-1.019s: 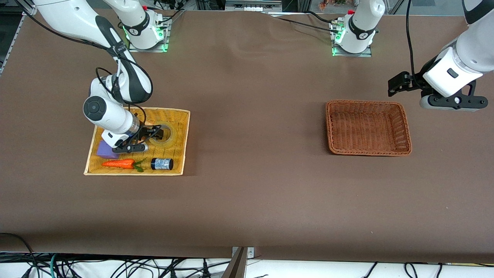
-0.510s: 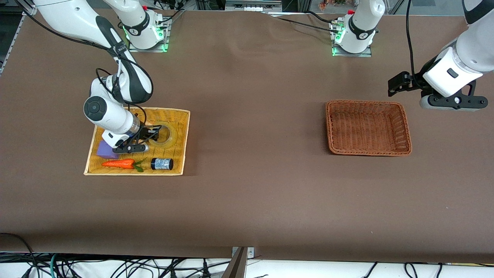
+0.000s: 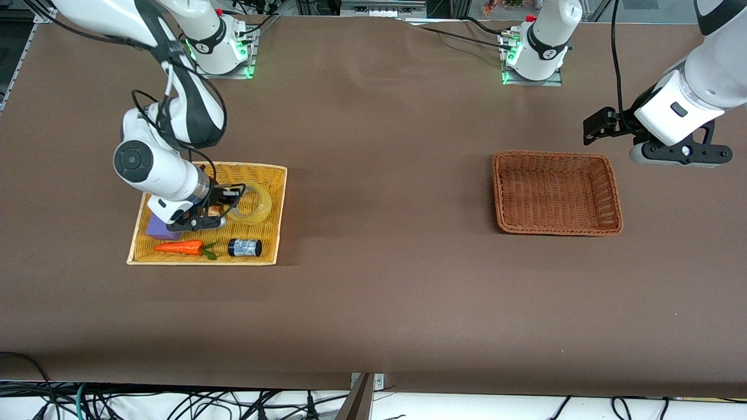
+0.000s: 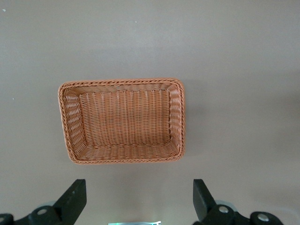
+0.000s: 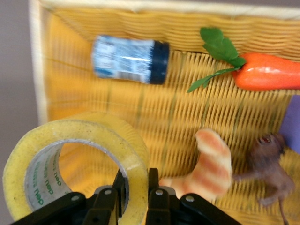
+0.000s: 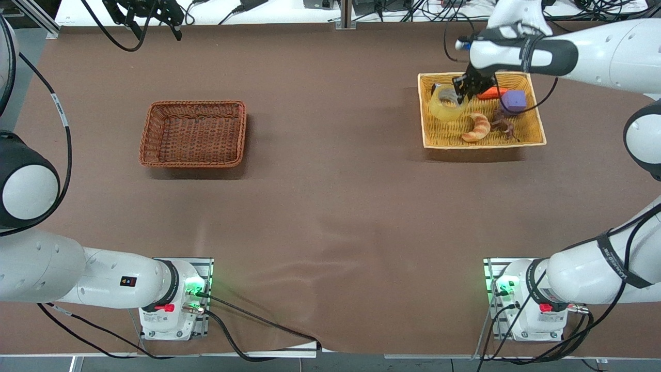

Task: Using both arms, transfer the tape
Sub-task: 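Close the right gripper on the tape roll's rim, then carry the tape roll toward the basket and set it on the table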

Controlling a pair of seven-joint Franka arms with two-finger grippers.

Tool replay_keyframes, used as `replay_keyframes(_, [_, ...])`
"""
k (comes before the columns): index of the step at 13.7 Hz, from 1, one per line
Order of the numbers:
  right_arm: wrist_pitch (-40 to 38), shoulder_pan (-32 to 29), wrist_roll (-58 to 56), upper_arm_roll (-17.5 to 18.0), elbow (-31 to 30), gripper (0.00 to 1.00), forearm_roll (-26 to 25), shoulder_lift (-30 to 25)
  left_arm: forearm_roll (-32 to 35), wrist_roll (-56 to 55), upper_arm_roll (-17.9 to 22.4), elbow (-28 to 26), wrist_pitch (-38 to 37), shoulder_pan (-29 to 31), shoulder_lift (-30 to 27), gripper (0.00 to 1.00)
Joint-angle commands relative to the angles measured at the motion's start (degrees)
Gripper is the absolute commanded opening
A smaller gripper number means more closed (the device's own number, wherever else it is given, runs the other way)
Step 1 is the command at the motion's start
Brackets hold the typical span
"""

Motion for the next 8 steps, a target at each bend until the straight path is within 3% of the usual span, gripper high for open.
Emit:
replay_keyframes(1, [-8.1, 1.1, 9.5, 4.6, 8.6, 0.0, 0.1, 0.0, 0.2, 0.5, 0.0, 1.3, -1.3, 0.1, 0.3, 1.0])
replay_keyframes(8, [-7.2, 17.5, 33.6, 5.9, 26.3, 0.0, -3.1, 13.8, 0.2, 0.5, 0.0, 1.3, -1.4, 0.2, 0.3, 1.0])
